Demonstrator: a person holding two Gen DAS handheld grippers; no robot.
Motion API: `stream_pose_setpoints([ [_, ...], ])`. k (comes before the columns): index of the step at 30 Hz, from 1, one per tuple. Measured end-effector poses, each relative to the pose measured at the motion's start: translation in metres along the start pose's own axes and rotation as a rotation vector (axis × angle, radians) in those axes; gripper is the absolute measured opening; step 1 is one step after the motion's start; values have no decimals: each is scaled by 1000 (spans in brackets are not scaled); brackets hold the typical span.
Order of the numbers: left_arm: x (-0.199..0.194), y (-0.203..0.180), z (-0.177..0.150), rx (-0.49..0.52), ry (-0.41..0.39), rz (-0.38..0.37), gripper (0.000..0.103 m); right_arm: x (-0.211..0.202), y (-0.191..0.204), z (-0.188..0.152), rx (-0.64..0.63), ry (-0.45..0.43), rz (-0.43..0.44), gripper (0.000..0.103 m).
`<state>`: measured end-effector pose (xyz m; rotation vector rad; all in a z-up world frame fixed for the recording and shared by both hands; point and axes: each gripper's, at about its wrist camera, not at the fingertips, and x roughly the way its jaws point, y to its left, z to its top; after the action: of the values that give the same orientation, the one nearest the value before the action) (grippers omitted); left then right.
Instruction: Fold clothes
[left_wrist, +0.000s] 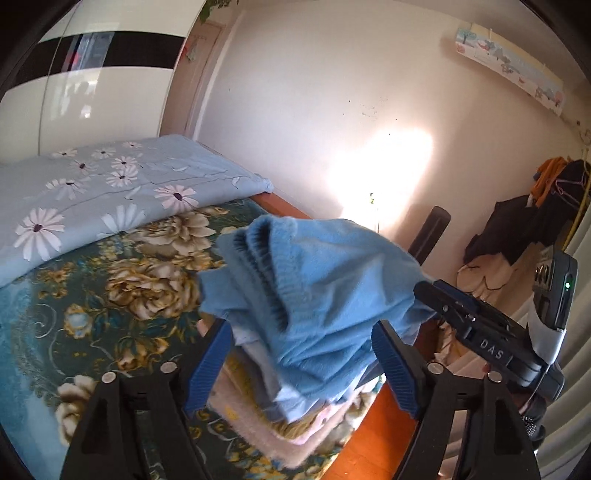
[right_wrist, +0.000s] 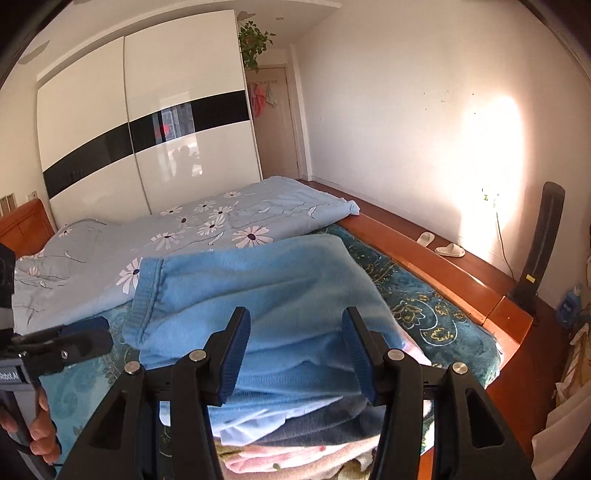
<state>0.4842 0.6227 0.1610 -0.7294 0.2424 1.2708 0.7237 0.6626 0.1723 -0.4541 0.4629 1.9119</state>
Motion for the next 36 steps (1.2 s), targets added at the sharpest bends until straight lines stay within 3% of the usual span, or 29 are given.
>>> stream_pose_setpoints([
  [2,-8,1,-12,0,1,10,86,-5,8,-18,-8,9,-23,53],
  [4,-15,2,-23,3,2,30,96,-9,12,-29,0,12,-31,55],
  [6,-23,1,-33,16,-11,51,103,-15,13,-38,24,6,-21,70],
  [8,-31,-2,-41,37,-20,63,103,-19,14,-46,53,1,-18,78],
  [12,-51,-4,-54,51,-49,70,103,-19,19,-59,79,26,21,79],
  [15,-64,-4,-64,64,-94,123,103,-21,25,-69,74,38,13,94],
  [18,-69,-5,-74,70,-106,181,103,-34,31,-78,87,-5,-39,103],
  [21,-70,-6,-87,69,-61,183,103,-50,38,-86,82,-67,-138,103],
  [23,-73,-8,-94,83,-32,191,103,-62,43,-95,104,-79,-150,103],
  [28,-98,-9,-109,49,-92,235,103,-92,52,-133,187,-63,-194,103],
  [32,-111,-9,-123,33,-111,235,103,-101,57,-155,187,-42,-327,103],
  [36,-119,-8,-134,56,-104,312,103,-112,63,-171,224,-44,-367,103],
])
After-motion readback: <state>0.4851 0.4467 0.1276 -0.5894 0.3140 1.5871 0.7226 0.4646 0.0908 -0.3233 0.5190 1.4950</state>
